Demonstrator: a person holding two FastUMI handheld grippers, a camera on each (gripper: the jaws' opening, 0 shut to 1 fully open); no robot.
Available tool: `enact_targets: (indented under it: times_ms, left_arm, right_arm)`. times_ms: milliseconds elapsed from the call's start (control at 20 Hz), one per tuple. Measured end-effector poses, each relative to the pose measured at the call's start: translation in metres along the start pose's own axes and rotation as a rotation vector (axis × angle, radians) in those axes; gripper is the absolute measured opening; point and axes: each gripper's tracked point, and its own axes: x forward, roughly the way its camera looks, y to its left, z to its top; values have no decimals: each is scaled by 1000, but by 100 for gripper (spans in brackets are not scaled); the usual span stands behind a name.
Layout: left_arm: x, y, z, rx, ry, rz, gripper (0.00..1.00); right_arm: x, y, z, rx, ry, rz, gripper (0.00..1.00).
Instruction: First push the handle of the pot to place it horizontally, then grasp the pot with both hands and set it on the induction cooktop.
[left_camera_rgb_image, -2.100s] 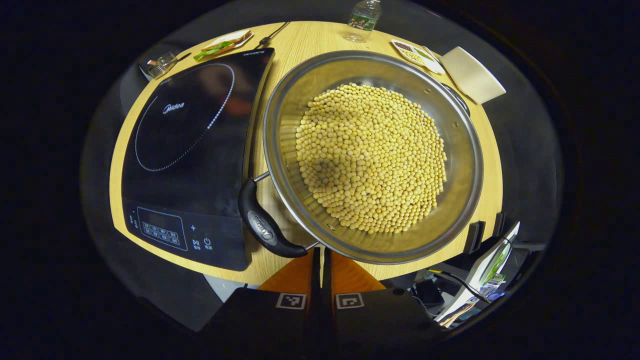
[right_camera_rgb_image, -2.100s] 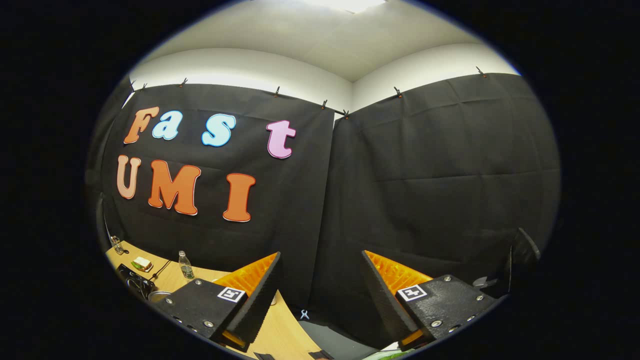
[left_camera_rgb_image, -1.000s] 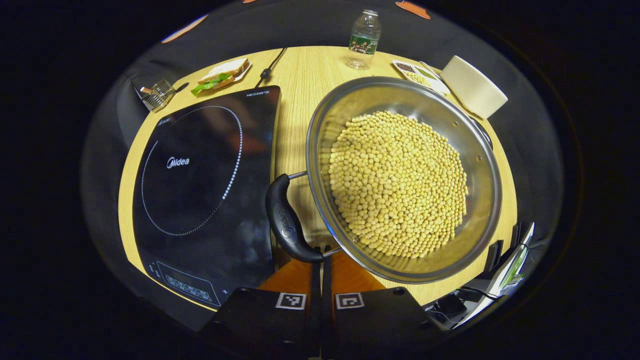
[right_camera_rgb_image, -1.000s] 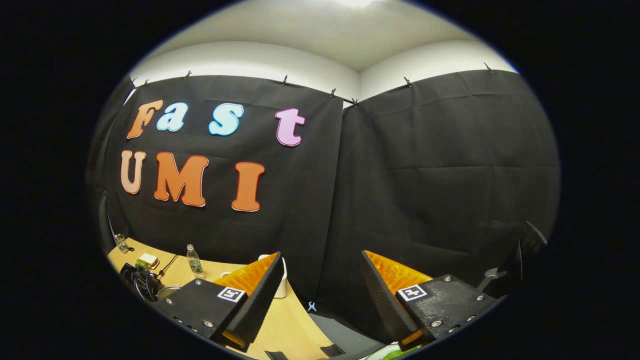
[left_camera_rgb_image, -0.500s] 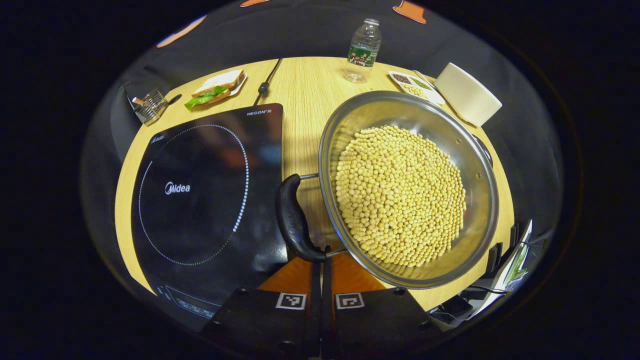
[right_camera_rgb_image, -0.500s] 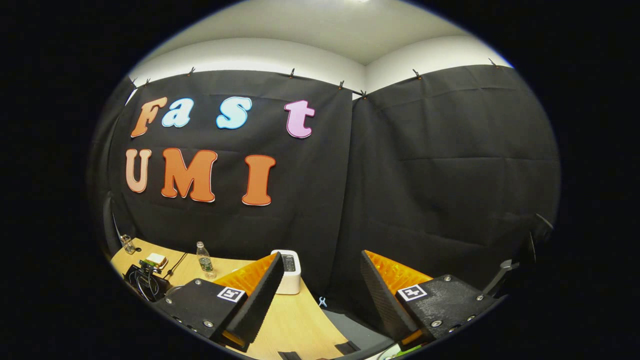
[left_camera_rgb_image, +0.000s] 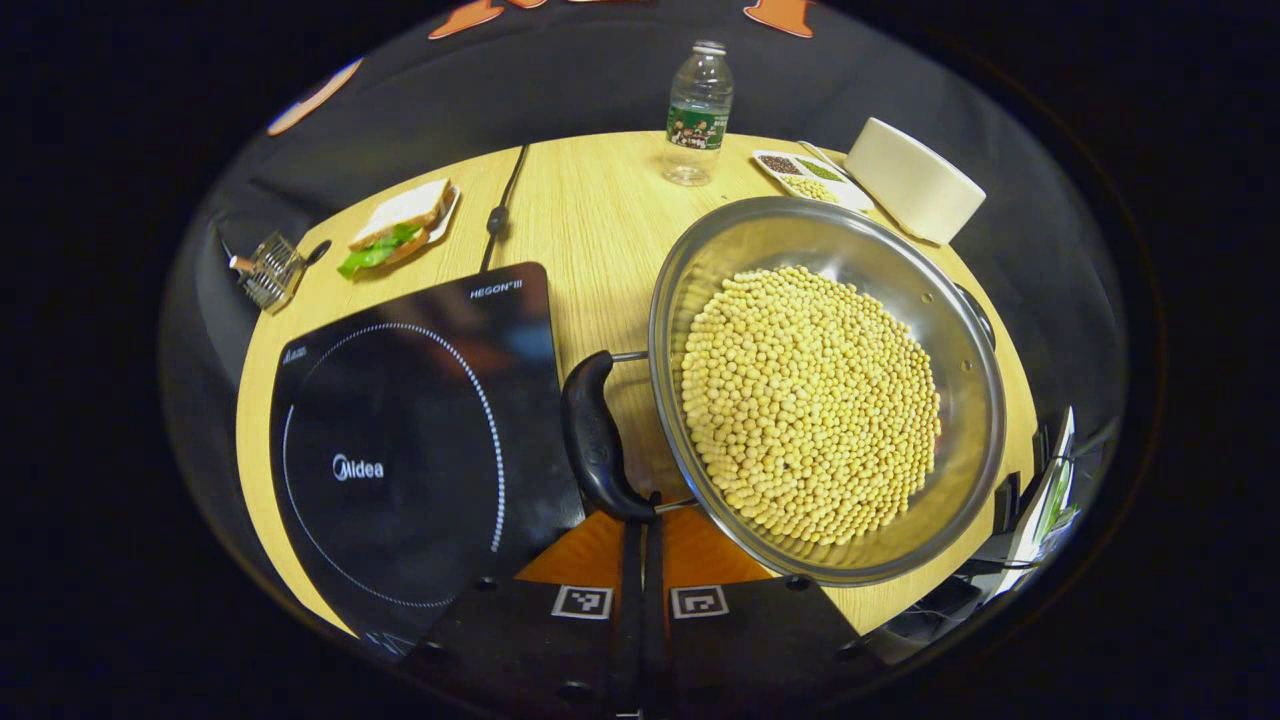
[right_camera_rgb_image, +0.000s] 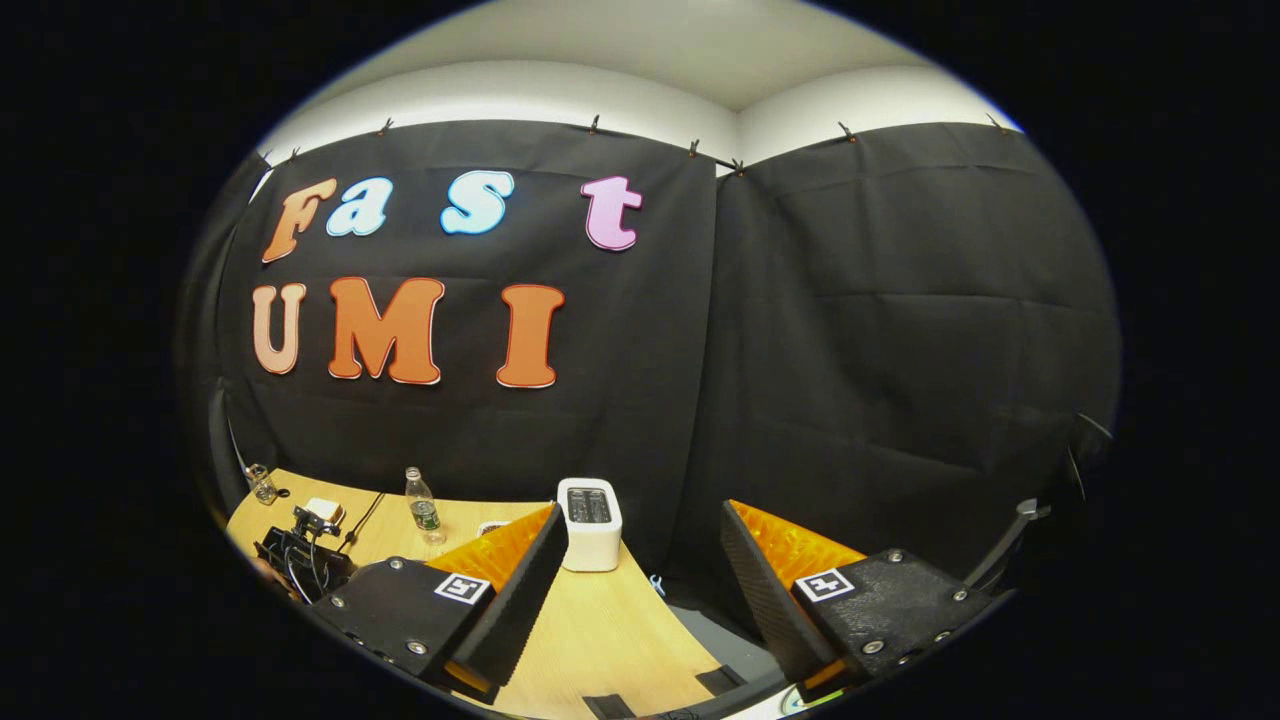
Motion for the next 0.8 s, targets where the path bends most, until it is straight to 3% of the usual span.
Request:
enact_targets:
  times_ms: [450,600,800]
  left_arm:
    - [9,8,24,90,-22,-67,8]
    - [7,8,31,98,-39,-83,8]
    - [-16,6,31,58,-86,-66,9]
  right_arm:
    - [-23,0,-20,-36,98,-137,93]
    - [-28,3,-24,-19,121,-132,95]
    - [-22,2,-22,-9,107,-70,95]
